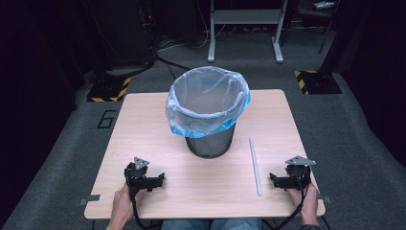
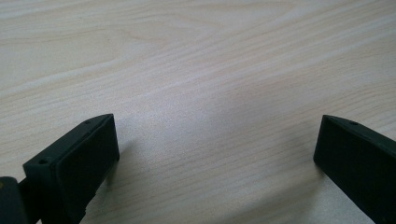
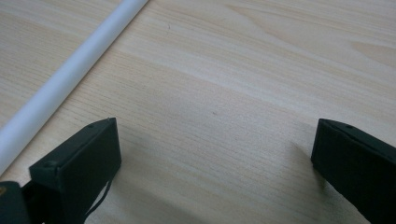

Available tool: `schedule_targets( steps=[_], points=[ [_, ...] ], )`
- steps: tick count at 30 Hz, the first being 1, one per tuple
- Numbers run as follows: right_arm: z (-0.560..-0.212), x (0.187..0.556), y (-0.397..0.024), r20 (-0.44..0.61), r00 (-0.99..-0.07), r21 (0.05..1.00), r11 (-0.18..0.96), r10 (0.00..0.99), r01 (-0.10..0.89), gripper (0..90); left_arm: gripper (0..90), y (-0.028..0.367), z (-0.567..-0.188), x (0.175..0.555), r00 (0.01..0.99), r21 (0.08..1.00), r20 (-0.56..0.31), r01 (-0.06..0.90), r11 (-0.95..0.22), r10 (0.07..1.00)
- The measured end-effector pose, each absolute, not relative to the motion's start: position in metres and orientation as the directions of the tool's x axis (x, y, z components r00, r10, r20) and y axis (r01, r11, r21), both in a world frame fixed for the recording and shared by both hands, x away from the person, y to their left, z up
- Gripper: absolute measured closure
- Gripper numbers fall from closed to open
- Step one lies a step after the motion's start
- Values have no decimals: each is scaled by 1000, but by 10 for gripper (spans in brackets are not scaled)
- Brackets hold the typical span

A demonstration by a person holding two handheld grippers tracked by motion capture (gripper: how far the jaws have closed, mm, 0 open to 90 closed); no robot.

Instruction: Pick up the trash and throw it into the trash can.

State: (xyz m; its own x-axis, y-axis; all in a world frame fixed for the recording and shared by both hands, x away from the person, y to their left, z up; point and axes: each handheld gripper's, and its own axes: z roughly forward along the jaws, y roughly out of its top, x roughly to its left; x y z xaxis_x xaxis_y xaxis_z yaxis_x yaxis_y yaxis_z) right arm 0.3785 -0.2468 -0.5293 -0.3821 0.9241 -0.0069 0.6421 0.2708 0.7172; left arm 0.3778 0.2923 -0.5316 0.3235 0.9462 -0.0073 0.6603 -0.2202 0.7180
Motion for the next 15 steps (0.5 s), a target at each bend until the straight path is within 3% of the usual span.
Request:
schedule_targets(
  steps=[15],
  points=[
    [-529, 379, -246, 0, -381, 719, 265, 924, 642, 13, 0, 290, -531, 383, 295, 716, -11, 670, -198, 956]
  ],
)
